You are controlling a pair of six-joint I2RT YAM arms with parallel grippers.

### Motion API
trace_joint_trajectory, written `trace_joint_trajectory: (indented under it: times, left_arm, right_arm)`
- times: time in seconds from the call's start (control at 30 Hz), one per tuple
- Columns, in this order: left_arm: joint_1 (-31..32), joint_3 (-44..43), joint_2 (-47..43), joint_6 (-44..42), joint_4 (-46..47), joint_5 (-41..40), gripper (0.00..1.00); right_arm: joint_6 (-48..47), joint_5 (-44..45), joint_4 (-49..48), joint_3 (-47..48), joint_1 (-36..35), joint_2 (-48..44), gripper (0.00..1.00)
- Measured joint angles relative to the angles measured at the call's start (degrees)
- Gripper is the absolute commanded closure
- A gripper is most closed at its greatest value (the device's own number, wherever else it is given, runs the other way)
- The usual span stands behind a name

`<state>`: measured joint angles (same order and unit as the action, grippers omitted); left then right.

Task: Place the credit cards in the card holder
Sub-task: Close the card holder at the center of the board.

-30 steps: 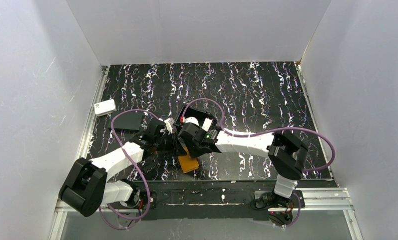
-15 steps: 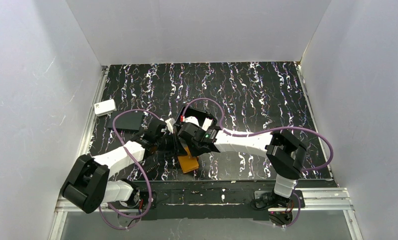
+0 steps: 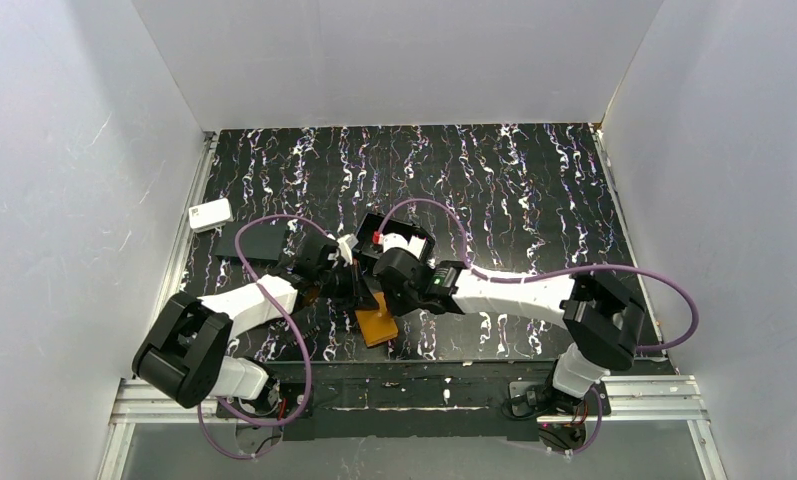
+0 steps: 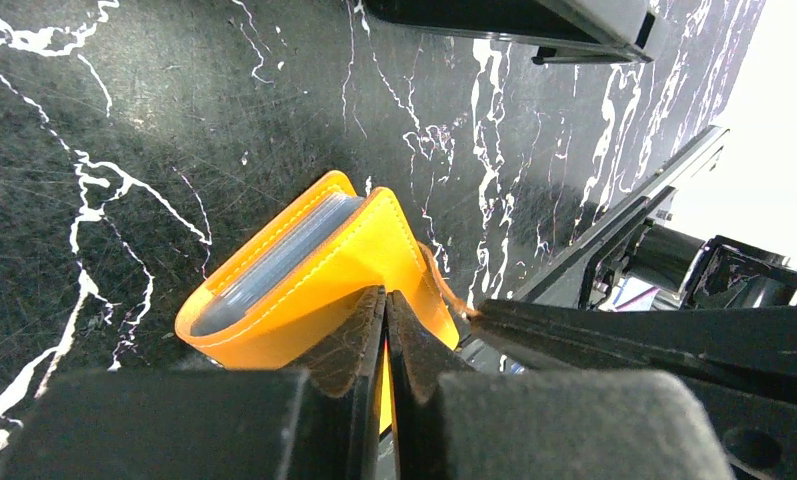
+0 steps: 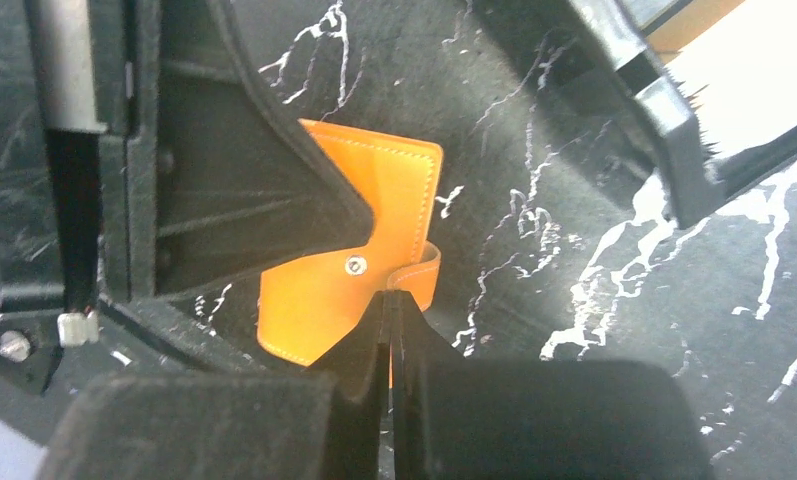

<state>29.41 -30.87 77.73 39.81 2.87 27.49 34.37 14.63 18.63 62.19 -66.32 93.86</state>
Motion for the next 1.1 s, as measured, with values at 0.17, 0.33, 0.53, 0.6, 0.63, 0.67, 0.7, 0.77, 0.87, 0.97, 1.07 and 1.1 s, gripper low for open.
trace_joint_trajectory:
  times: [0.17,0.33,0.53,0.6,0.63,0.67,0.7,0.77,0.87,0.97,1.07,1.1]
  left_arm:
    - [-0.1,1.0,0.3,0.0,1.7,0.2,0.99]
    - [-0.2,2.1,0.0,0.2,3.5,0.2,0.99]
    - [-0.2,2.8,-0.3,0.7,4.5,0.3,1.00]
    - [-0.3,2.8,-0.3,0.7,4.5,0.3,1.00]
    - [-0.3,2.8,-0.3,0.7,4.5,0.3,1.00]
    - [-0.3,2.8,-0.3,0.7,4.5,0.3,1.00]
    - [-0.3,2.8,-0.3,0.7,4.5,0.3,1.00]
    - [-0.3,2.9,-0.3,0.7,4.6,0.3,1.00]
    - [-0.3,3.0,-0.4,0.9,4.8,0.3,1.00]
    - [-0.3,3.1,-0.4,0.9,4.8,0.2,1.00]
    - [-0.3,3.1,-0.4,0.9,4.8,0.2,1.00]
    - [-0.4,3.1,-0.4,0.9,4.8,0.2,1.00]
  right_arm:
    - [0.5,-5.1,-7.2,-4.9,1.4,-1.9,0.99]
    - [2.1,-9.2,-11.8,-7.0,3.0,-1.9,0.99]
    - [4.8,-10.5,-15.0,-8.5,3.8,-1.7,0.99]
    - [5.6,-11.1,-16.0,-8.6,4.1,-1.1,0.99]
    - [6.1,-11.5,-16.6,-8.8,4.2,-0.8,0.99]
    - [6.4,-11.7,-17.2,-9.0,4.3,-0.5,0.99]
    - [6.8,-12.1,-18.1,-9.5,4.4,-0.4,0.99]
    - [7.5,-12.8,-19.3,-10.3,4.7,-0.4,0.99]
    - [8.2,-14.1,-20.5,-10.8,5.3,-0.4,0.99]
    - [8.5,-14.9,-21.6,-11.5,5.6,-0.4,0.99]
    - [8.6,-15.4,-21.9,-11.5,5.7,-0.1,0.99]
    - [8.6,-15.8,-22.2,-11.5,5.8,0.1,0.99]
